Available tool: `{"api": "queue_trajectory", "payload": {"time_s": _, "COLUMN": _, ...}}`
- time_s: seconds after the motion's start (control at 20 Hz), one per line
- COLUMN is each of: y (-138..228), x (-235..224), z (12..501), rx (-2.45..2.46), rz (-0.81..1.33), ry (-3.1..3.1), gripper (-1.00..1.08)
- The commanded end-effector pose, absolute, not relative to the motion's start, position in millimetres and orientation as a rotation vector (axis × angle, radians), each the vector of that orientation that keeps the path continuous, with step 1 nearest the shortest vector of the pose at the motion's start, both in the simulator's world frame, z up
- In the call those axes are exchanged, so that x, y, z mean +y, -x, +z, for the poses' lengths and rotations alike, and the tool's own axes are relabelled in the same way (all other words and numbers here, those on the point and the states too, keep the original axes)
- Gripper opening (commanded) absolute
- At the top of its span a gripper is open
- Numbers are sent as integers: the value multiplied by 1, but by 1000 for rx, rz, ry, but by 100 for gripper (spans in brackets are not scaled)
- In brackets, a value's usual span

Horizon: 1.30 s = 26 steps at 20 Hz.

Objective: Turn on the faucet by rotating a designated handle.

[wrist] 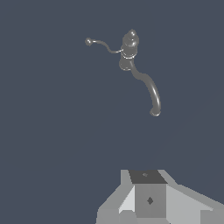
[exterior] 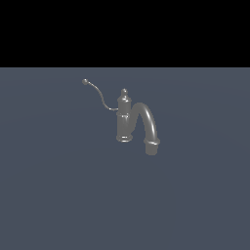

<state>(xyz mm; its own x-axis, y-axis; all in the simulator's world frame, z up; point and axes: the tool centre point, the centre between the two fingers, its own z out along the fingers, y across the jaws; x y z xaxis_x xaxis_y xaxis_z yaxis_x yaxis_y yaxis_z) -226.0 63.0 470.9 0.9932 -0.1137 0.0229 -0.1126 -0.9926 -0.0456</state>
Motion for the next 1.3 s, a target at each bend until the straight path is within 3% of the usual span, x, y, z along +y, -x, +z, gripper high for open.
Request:
{"api": "queue_trajectory", "payload": {"time_s": 0.0, "y": 217, "x": 73, "z": 462, "rx": 252, "rz": -37, "ry": 3088, "gripper": -100}}
{"api": "queue_trajectory", "payload": {"time_s": 1.25, "y": 98, "x": 146, "z": 364, "rx": 1043, "rz": -18, "ry": 2928, "gripper": -100}}
